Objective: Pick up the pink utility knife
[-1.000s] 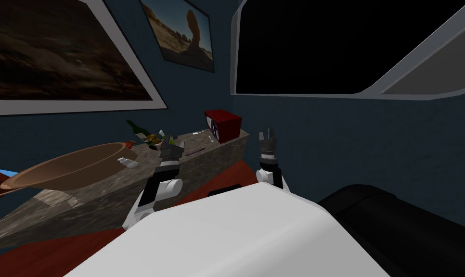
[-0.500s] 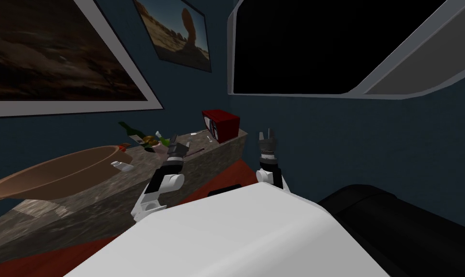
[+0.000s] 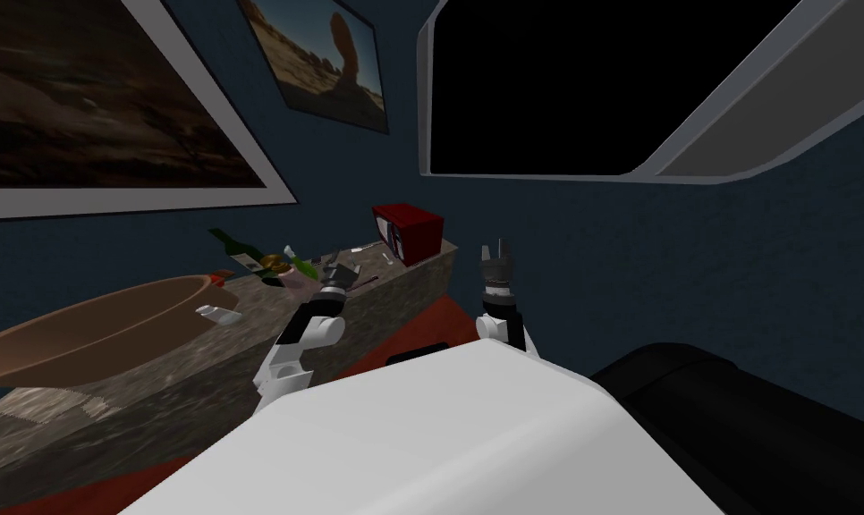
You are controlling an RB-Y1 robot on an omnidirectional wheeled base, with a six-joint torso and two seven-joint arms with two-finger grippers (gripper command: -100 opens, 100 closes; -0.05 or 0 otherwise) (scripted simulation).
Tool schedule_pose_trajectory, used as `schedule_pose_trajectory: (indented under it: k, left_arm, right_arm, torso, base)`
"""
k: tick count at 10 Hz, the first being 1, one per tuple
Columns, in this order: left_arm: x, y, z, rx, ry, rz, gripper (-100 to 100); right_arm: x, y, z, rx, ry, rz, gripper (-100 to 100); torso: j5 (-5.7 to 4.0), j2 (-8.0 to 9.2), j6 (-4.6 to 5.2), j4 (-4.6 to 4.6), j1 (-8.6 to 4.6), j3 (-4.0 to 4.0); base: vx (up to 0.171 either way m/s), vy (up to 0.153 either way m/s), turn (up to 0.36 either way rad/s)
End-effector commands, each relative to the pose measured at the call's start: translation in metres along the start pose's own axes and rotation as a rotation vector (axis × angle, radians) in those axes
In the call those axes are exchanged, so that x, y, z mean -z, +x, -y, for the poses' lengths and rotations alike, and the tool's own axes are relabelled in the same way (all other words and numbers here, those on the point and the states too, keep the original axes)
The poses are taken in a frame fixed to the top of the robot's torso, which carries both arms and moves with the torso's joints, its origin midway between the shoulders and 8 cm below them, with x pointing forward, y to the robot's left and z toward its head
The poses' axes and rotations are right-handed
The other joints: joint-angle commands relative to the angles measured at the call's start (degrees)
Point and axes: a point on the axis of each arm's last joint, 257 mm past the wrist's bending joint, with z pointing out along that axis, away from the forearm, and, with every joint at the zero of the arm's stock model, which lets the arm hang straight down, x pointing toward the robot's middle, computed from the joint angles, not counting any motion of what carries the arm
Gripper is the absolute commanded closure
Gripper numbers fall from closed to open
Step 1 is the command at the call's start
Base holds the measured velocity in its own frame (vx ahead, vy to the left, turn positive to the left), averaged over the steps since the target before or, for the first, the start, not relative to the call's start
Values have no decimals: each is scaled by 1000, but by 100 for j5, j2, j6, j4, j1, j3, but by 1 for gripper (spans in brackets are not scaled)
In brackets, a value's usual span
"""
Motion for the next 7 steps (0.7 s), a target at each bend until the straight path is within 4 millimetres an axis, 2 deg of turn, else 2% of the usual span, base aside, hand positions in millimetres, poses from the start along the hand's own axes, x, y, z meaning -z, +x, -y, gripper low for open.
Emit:
schedule_pose_trajectory:
  k: [1,2,4,5,6,7]
  left_arm:
    - [-5,-2,-13,33,-50,7,-100]
    - [-14,0,-21,91,-78,0,-100]
    - [-13,-2,-31,91,-116,12,-100]
    - [-22,0,-40,148,-152,8,-100]
    - [-21,-1,-47,147,-179,17,-100]
    - [-21,-2,-48,147,-184,19,-100]
  right_arm:
    - [0,0,0,0,0,0,0]
    - [0,0,0,0,0,0,0]
    - [0,0,0,0,0,0,0]
    - [0,0,0,0,0,0,0]
    - [0,0,0,0,0,0,0]
    - [0,0,0,0,0,0,0]
  torso:
    - [0,0,0,0,0,0]
    - [0,0,-2,0,0,0]
    - [0,-1,-2,0,-3,0]
    - [-2,-1,-4,0,-9,0]
    - [-1,-3,0,-1,-7,-2]
    - [-1,-2,-3,-1,-5,-1]
  base:
    - [-6,39,-71]
    - [-4,39,-97]
    - [-4,24,-37]
    - [1,25,-95]
    - [-2,29,-67]
    - [-2,14,4]
